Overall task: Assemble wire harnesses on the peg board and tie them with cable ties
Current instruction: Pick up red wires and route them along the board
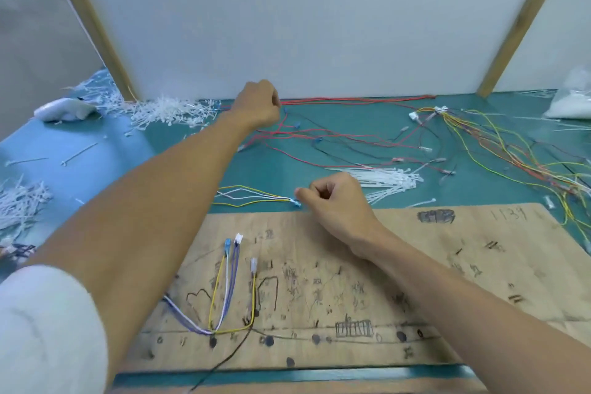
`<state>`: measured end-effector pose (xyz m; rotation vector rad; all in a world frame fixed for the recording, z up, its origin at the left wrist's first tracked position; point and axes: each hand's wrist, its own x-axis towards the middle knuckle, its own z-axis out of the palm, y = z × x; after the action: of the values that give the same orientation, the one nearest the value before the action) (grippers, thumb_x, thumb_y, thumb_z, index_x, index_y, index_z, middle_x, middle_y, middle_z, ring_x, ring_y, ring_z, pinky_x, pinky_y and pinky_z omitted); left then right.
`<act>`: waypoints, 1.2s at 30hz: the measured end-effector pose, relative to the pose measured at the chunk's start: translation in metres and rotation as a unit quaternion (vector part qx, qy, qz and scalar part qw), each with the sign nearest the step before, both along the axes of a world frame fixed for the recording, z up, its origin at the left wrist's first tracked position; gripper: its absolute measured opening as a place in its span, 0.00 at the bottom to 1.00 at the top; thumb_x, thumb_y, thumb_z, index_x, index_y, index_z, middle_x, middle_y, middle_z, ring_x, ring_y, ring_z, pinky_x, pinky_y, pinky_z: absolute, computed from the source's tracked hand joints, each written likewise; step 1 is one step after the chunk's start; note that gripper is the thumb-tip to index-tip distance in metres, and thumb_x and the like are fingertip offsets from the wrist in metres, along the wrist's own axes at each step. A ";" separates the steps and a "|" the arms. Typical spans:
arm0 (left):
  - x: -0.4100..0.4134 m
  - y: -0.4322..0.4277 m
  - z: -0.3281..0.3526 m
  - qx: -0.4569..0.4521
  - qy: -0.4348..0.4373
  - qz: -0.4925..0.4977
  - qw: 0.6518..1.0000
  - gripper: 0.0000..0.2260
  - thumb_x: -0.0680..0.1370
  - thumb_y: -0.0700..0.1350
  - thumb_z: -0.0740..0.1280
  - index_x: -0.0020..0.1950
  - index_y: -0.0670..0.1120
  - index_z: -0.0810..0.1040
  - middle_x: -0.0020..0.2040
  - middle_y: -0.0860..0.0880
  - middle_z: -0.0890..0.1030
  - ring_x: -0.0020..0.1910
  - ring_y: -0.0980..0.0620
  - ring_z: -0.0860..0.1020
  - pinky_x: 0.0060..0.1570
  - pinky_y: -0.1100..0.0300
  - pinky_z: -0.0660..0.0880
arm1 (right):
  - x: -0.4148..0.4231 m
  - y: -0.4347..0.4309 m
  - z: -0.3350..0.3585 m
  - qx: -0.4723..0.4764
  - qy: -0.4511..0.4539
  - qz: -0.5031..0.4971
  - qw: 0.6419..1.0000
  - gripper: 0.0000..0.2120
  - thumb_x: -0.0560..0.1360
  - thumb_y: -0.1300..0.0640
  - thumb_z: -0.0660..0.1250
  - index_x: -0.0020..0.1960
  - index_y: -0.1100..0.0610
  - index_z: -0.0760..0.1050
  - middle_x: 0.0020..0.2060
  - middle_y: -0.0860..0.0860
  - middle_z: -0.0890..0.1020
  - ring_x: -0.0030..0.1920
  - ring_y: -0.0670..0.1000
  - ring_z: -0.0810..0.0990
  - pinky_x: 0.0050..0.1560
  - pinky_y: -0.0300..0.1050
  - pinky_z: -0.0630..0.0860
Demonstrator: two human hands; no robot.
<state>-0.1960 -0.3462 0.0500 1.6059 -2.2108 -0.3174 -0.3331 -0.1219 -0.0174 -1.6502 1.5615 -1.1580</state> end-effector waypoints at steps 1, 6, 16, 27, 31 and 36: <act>-0.004 -0.017 -0.005 0.007 -0.008 0.004 1.000 0.11 0.76 0.37 0.67 0.54 0.47 0.86 0.57 0.40 0.85 0.57 0.41 0.83 0.62 0.52 0.79 | -0.001 -0.001 -0.001 -0.001 0.004 0.000 1.000 0.26 0.77 0.56 0.72 0.26 0.54 0.61 0.23 0.45 0.59 0.27 0.46 0.57 0.29 0.41 0.56; -0.019 -0.076 -0.034 0.000 -0.074 0.027 0.997 0.18 0.77 0.37 0.67 0.67 0.43 0.79 0.65 0.36 0.78 0.63 0.35 0.79 0.65 0.45 0.77 | -0.003 -0.008 -0.006 -0.002 0.027 -0.008 1.000 0.25 0.77 0.54 0.71 0.26 0.57 0.64 0.22 0.46 0.61 0.26 0.46 0.60 0.30 0.43 0.60; -0.026 -0.113 -0.061 -0.037 -0.102 0.034 0.994 0.09 0.82 0.43 0.68 0.62 0.43 0.80 0.63 0.36 0.79 0.61 0.33 0.79 0.61 0.43 0.78 | -0.003 -0.007 -0.006 -0.005 0.013 -0.016 1.000 0.24 0.77 0.53 0.71 0.27 0.57 0.65 0.21 0.46 0.61 0.26 0.47 0.60 0.29 0.39 0.60; -0.026 -0.120 -0.062 -0.055 -0.115 0.019 0.992 0.09 0.83 0.42 0.68 0.62 0.43 0.79 0.64 0.40 0.79 0.61 0.36 0.78 0.61 0.42 0.77 | -0.003 -0.006 -0.005 -0.007 0.018 -0.025 0.999 0.24 0.77 0.54 0.71 0.28 0.58 0.65 0.22 0.46 0.60 0.26 0.47 0.60 0.28 0.39 0.59; -0.026 -0.125 -0.063 -0.052 -0.107 0.018 0.993 0.08 0.82 0.42 0.69 0.61 0.44 0.80 0.64 0.40 0.80 0.62 0.37 0.78 0.61 0.44 0.77 | -0.003 -0.007 -0.005 -0.008 0.022 -0.026 0.999 0.23 0.77 0.54 0.70 0.28 0.59 0.65 0.22 0.46 0.60 0.26 0.47 0.60 0.28 0.39 0.60; -0.026 -0.126 -0.062 -0.043 -0.110 0.013 0.993 0.06 0.82 0.43 0.68 0.59 0.44 0.80 0.62 0.41 0.80 0.60 0.37 0.78 0.61 0.43 0.78 | -0.004 -0.007 -0.006 -0.007 0.021 -0.029 0.999 0.23 0.76 0.53 0.70 0.28 0.59 0.65 0.22 0.46 0.60 0.26 0.46 0.60 0.28 0.40 0.60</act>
<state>-0.2216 -0.4727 -0.0123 1.6930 -2.3254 -0.0376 -0.3368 -0.1293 -0.0236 -1.6586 1.6399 -1.1729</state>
